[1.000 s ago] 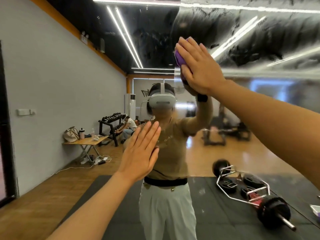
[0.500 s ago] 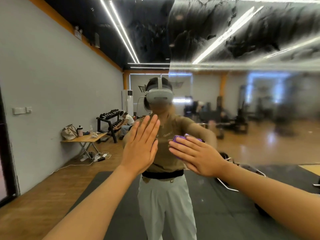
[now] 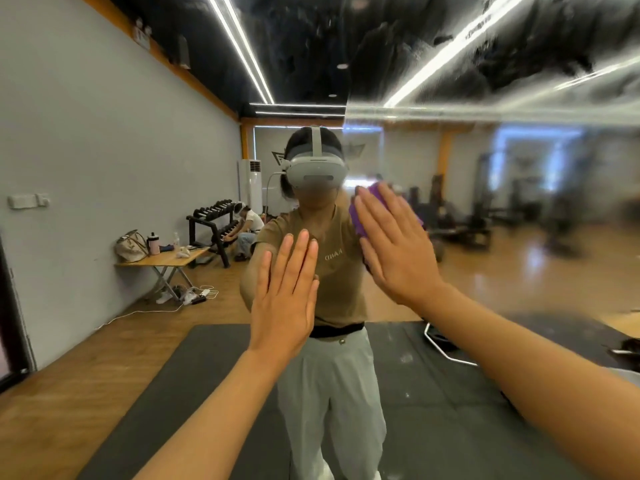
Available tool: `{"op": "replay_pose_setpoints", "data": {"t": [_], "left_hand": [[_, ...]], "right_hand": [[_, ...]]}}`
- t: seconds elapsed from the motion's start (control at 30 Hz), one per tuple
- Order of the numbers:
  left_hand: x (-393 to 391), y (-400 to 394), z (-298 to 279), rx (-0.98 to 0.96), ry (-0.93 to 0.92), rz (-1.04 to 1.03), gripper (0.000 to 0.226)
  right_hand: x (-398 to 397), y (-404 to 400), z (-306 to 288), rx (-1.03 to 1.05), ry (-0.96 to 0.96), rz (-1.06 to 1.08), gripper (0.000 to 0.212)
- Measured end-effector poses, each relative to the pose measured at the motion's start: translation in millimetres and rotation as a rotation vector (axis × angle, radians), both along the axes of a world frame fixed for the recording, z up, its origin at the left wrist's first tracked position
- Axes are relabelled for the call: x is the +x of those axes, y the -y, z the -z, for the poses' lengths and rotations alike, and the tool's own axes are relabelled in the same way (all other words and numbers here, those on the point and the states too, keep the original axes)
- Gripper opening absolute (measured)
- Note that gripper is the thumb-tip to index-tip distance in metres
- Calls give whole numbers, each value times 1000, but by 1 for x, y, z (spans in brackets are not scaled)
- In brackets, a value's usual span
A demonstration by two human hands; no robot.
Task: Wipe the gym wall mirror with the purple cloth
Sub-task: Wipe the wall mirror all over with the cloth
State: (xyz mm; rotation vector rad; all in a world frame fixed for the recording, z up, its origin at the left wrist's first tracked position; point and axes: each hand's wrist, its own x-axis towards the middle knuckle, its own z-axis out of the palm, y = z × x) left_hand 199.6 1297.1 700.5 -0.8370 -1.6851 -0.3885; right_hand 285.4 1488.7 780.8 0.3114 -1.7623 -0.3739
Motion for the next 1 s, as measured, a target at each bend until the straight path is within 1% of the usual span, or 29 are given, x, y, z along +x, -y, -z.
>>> {"op": "replay_pose_setpoints", "data": {"t": [0.07,0.17,0.23,0.33,0.43,0.5,0.6,0.67,0.7,0.77,0.83,1.0], "left_hand": [[1,-3,11,12,19,1,56],[2,-2,27,9,20,-14,56],[3,-1,41,-19,27,-31,57],[7,0,64,-66,36,-60,59],[9,-2,77,-56,69,-81,57],[7,-3,78,-53,69,-96,59],[5,-7,78,-48,51,-106,64],[5,-9,77,-37,44,-115,66],[4,-9,79,-29,41,-117,66],[1,-10,81,-16,28,-124,66],[-3,-12,81,-4,13,-127,66],[-14,-17,84,22,-58,-115,63]], "right_hand": [[-1,-1,50,154,93,-9,52],[4,-13,127,409,222,76,55],[6,-24,160,478,260,128,58],[6,-30,163,542,280,161,61],[9,-31,141,598,296,133,62],[11,-30,110,513,246,102,59],[8,-22,53,223,112,43,54],[4,-13,33,73,57,34,55],[1,-9,32,17,39,27,55],[-6,-3,44,-59,-9,16,56],[-11,3,67,-64,-38,2,56],[-15,1,155,132,-13,-24,55]]}}
